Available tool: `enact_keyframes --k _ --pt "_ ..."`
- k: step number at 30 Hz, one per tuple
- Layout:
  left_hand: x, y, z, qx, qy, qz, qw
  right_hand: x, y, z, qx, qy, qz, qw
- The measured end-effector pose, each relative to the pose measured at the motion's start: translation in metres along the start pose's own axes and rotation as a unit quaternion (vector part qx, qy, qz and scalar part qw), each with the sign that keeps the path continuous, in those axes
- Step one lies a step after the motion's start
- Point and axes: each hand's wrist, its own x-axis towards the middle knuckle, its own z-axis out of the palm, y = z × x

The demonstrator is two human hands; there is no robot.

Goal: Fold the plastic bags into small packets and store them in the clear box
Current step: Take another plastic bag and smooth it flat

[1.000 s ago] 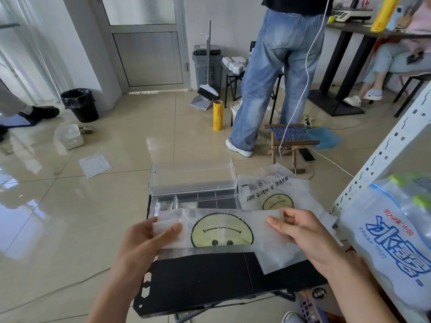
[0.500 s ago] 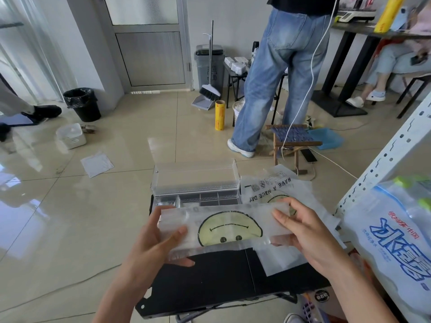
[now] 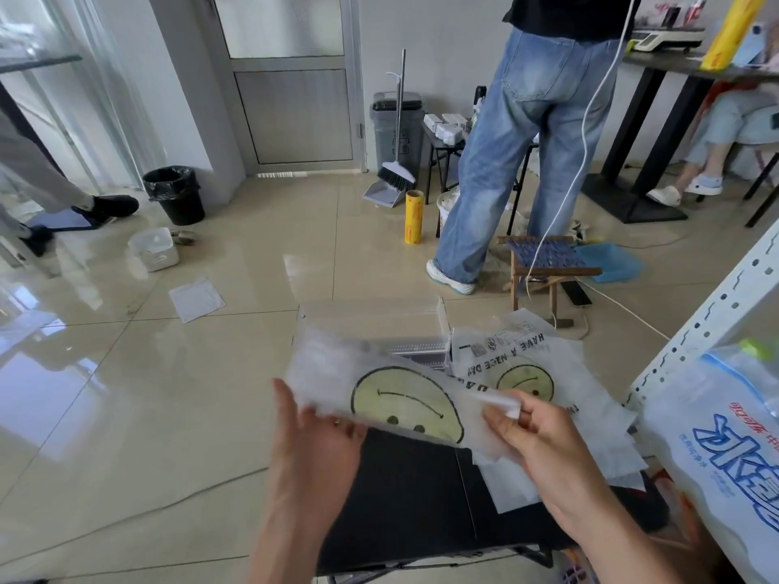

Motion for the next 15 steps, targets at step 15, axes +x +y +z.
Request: enact_keyframes --k 15 --pt "-0.006 -0.005 0.012 0.072 0.08 0.113 0.988 -0.026 -0.004 -0.012 0.014 -0.145 0.114 0.983"
